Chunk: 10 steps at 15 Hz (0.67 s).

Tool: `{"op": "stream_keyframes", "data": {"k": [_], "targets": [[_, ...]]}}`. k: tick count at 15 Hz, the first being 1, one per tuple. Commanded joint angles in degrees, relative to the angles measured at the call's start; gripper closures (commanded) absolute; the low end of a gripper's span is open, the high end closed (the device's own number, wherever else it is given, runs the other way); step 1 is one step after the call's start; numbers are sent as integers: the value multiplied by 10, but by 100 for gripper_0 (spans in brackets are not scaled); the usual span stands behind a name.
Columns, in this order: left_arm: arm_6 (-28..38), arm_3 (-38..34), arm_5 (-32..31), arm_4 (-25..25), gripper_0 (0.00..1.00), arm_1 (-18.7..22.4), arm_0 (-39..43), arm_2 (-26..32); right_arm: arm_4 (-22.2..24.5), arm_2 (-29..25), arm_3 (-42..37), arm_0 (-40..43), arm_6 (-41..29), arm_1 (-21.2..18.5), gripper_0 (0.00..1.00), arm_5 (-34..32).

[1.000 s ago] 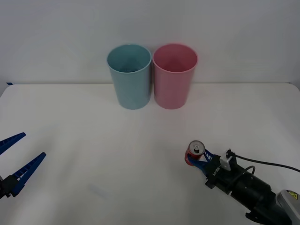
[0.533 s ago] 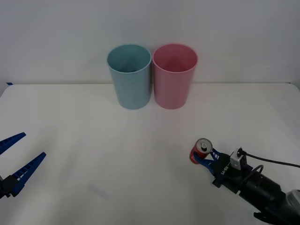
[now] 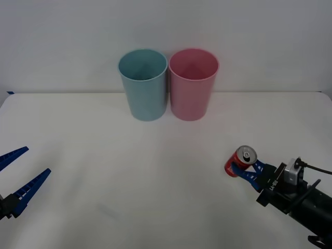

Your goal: Grasp the object on the table and drop it into the matching bin: aluminum can to the light blue bin, PET bottle to the pink bin.

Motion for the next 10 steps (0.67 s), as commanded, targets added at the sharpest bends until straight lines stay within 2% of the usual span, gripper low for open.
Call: {"op": "stream_keyframes", "data": {"k": [1, 7, 10], "targets": [[0, 0, 0, 0, 0, 0, 0, 0, 0, -14, -76, 24, -72, -18, 100, 16], [0, 0, 0, 0, 0, 0, 0, 0, 0, -37, -154, 19, -199, -57, 100, 32], [0, 0, 0, 0, 0, 0, 0, 0, 1, -39, -178, -18, -268, -79, 100, 37]]}}
